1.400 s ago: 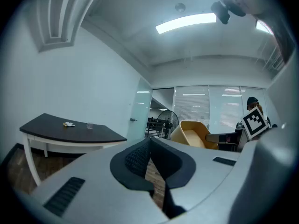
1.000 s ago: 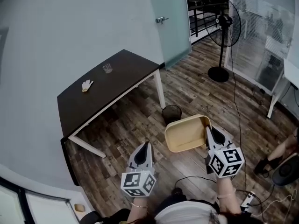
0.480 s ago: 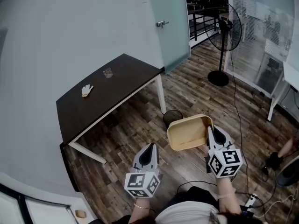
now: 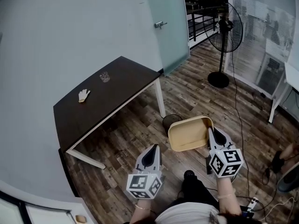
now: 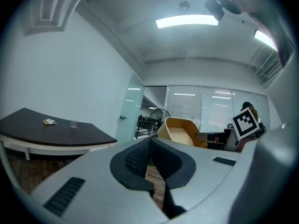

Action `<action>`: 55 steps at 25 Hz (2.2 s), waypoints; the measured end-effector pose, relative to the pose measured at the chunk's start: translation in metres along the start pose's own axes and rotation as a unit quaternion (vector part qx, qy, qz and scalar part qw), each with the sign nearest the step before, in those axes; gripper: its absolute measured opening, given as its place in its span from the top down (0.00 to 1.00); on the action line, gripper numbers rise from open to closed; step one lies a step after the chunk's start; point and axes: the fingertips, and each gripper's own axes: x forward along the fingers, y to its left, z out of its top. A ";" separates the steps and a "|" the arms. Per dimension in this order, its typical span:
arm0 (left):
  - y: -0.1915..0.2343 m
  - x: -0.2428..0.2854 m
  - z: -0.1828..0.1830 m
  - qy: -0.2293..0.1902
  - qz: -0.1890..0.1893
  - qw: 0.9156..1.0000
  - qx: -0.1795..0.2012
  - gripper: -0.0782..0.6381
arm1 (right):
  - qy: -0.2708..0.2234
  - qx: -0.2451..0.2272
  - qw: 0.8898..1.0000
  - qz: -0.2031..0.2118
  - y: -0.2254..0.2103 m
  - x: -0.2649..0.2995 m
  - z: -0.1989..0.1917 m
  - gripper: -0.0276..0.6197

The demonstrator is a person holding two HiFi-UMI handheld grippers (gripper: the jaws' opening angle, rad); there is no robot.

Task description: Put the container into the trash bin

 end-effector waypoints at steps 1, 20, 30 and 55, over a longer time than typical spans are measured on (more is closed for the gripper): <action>0.001 0.012 0.000 0.002 0.000 1.000 -0.001 0.87 | 0.002 0.004 1.000 0.001 -0.007 0.011 0.001 0.93; 0.009 0.248 0.010 0.016 0.005 1.000 0.002 0.87 | 0.030 0.024 0.999 0.039 -0.138 0.199 0.037 0.92; 0.026 0.328 0.008 0.026 0.033 0.999 -0.006 0.87 | 0.049 0.023 0.997 0.062 -0.178 0.287 0.045 0.92; 0.239 0.484 0.023 0.043 -0.012 0.999 -0.011 0.87 | 0.084 -0.008 0.996 0.029 -0.122 0.538 0.013 0.92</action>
